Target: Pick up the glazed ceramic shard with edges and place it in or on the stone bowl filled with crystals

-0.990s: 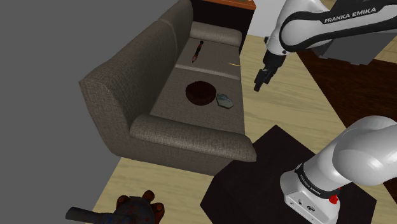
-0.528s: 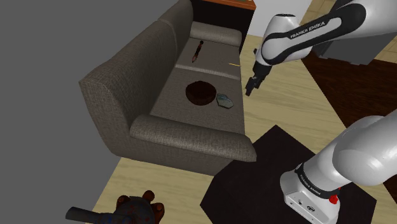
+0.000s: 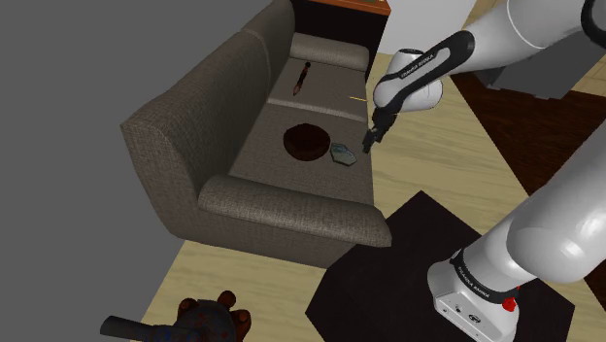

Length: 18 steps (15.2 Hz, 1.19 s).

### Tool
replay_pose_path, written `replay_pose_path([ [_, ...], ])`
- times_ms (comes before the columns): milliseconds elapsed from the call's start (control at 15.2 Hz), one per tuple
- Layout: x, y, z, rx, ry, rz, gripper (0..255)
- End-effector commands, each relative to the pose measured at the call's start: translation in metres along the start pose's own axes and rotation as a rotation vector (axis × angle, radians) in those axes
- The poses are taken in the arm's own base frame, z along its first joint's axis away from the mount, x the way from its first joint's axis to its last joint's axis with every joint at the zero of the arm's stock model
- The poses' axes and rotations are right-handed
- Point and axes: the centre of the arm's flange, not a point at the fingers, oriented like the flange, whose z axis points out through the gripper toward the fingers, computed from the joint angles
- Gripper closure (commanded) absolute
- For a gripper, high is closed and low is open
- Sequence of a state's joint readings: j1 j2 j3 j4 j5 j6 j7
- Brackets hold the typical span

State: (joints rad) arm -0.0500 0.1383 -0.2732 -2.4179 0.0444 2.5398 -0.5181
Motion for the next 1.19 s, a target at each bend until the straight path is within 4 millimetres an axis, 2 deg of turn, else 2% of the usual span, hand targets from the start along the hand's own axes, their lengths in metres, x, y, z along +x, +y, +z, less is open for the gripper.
replay_pose_path([
  [0,0.013,0.013,0.024,-0.002,0.004,-0.008,0],
  [660,0.072,0.065,0.128,-0.007,0.02,-0.045,0],
  [1122,0.073,0.065,0.165,-0.007,0.02,-0.045,0],
])
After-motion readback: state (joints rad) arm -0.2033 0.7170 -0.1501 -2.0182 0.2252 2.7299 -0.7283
